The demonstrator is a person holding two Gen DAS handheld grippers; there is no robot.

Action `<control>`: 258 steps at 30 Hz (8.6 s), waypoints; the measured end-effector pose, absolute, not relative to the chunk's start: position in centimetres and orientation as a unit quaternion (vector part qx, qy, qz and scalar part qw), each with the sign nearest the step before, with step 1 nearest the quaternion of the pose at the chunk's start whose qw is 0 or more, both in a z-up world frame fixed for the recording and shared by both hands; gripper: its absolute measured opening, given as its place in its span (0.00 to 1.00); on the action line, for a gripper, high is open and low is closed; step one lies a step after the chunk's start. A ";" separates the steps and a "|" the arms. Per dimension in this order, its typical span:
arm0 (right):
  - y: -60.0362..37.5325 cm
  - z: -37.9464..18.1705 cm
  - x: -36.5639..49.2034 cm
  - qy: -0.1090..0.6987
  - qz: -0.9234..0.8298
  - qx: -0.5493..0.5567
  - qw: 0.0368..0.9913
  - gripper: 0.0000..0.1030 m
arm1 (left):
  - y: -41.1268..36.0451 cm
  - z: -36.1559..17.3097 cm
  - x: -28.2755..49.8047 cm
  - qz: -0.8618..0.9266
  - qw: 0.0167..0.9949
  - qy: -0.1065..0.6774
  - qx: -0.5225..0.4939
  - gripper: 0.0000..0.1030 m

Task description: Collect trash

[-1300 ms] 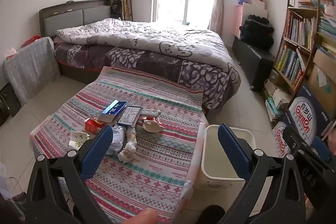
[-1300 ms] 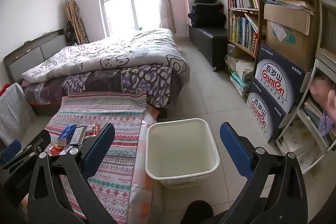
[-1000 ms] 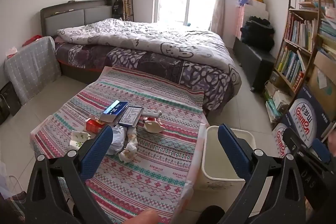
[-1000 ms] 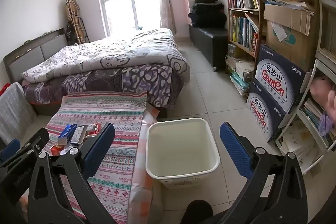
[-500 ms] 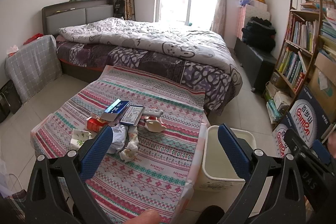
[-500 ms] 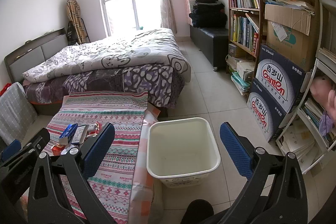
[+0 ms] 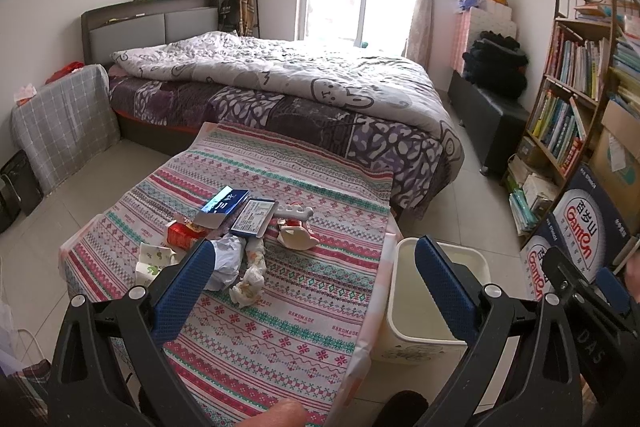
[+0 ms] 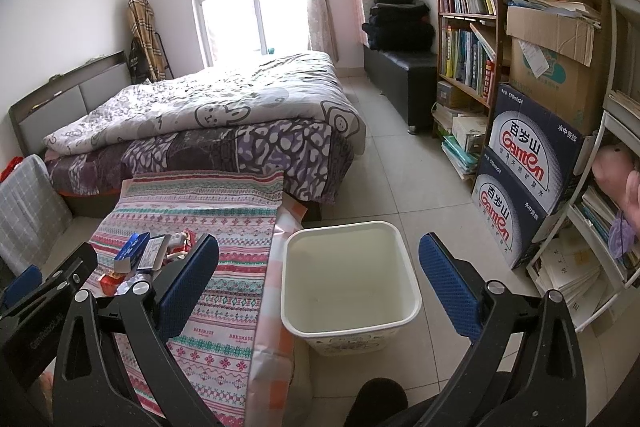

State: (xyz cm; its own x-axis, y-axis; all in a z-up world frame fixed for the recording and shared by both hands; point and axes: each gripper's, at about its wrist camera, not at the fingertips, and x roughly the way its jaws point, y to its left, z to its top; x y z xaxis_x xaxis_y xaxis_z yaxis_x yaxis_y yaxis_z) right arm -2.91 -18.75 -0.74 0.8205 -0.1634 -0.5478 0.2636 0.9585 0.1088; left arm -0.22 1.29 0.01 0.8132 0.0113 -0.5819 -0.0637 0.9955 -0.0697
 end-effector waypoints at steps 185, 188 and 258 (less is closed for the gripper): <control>8.1 -23.8 19.2 0.636 0.120 0.060 0.760 0.31 | 27.6 -15.9 15.7 0.043 0.818 0.548 -0.169 0.60; 8.4 -22.4 19.1 0.616 0.122 0.047 0.777 0.31 | 27.3 -15.7 15.8 0.042 0.820 0.545 -0.170 0.60; -20.9 -12.7 16.8 0.394 -0.131 0.143 0.898 0.35 | 0.7 -13.5 16.8 -0.013 0.928 0.373 -0.010 0.61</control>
State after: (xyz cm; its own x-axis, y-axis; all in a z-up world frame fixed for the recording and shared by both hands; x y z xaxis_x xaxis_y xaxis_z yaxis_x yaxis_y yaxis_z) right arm 16.82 -20.88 -12.73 0.6548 -0.1227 -0.7457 0.3488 0.9244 0.1542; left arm 16.82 0.69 -13.47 0.7218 -0.0314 -0.6914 0.0164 0.9995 -0.0282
